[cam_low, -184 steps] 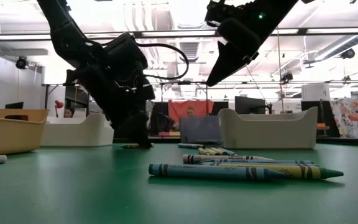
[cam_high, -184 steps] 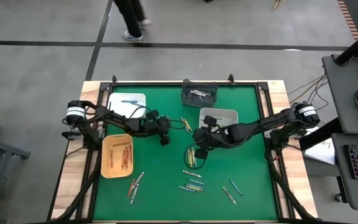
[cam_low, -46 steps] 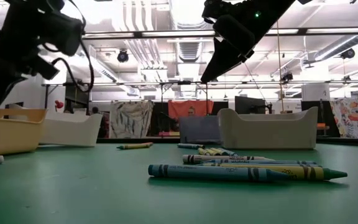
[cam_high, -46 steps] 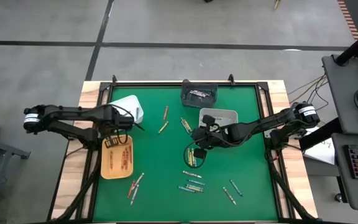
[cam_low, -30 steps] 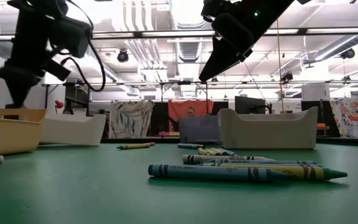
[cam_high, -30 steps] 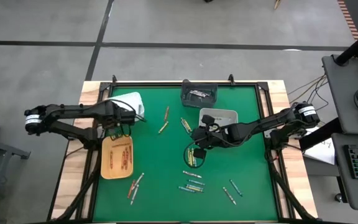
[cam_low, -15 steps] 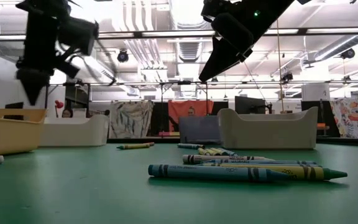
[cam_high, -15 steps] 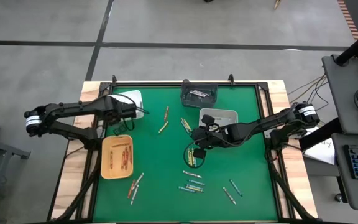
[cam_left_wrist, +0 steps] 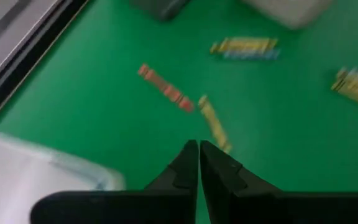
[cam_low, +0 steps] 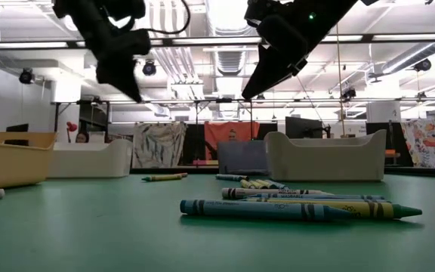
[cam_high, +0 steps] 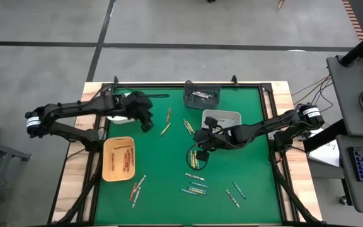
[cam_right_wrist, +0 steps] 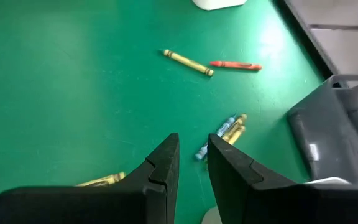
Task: Sort crayons
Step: Put the green crayon into the gray bin
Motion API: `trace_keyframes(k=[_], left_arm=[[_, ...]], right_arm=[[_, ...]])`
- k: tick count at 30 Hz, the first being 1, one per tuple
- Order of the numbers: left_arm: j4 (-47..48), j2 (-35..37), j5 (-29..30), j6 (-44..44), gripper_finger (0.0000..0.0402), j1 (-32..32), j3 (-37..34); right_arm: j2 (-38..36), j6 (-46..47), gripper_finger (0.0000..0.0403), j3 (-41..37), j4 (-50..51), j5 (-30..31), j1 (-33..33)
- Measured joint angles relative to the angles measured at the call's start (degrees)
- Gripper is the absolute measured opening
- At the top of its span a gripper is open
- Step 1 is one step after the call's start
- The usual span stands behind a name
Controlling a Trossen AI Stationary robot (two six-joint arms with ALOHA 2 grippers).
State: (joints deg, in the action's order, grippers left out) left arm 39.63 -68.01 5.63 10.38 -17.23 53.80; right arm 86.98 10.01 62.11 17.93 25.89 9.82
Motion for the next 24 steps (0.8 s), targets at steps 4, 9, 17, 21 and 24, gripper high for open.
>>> trace_keyframes(k=[4, 9, 17, 21, 24], left_arm=[[-8.1, -2.3, -0.2, 3.0, 0.0, 2.9, -2.2], [-15.4, -7.8, 1.5, 5.2, 0.0, 7.6, -2.9], [-20.8, -19.7, 8.8, 5.8, 0.0008, 11.3, -3.0], [-21.5, -23.7, 8.9, 5.3, 0.0039, 11.3, -3.0], [-21.2, -25.6, 9.0, 5.3, 0.0073, 11.3, -3.0]], right_arm=[[0.0, 1.3, 0.0072, 0.0, 0.8, -4.2, 0.0], [-0.4, 4.2, 0.0072, 0.2, 6.2, -6.0, 0.0], [-2.7, 8.8, 0.0072, 0.4, 11.6, -6.0, 0.0], [-3.0, 9.0, 0.0072, 0.4, 11.5, -6.2, 0.0], [-3.0, 9.0, 0.0072, 0.4, 11.4, -6.6, 0.0]])
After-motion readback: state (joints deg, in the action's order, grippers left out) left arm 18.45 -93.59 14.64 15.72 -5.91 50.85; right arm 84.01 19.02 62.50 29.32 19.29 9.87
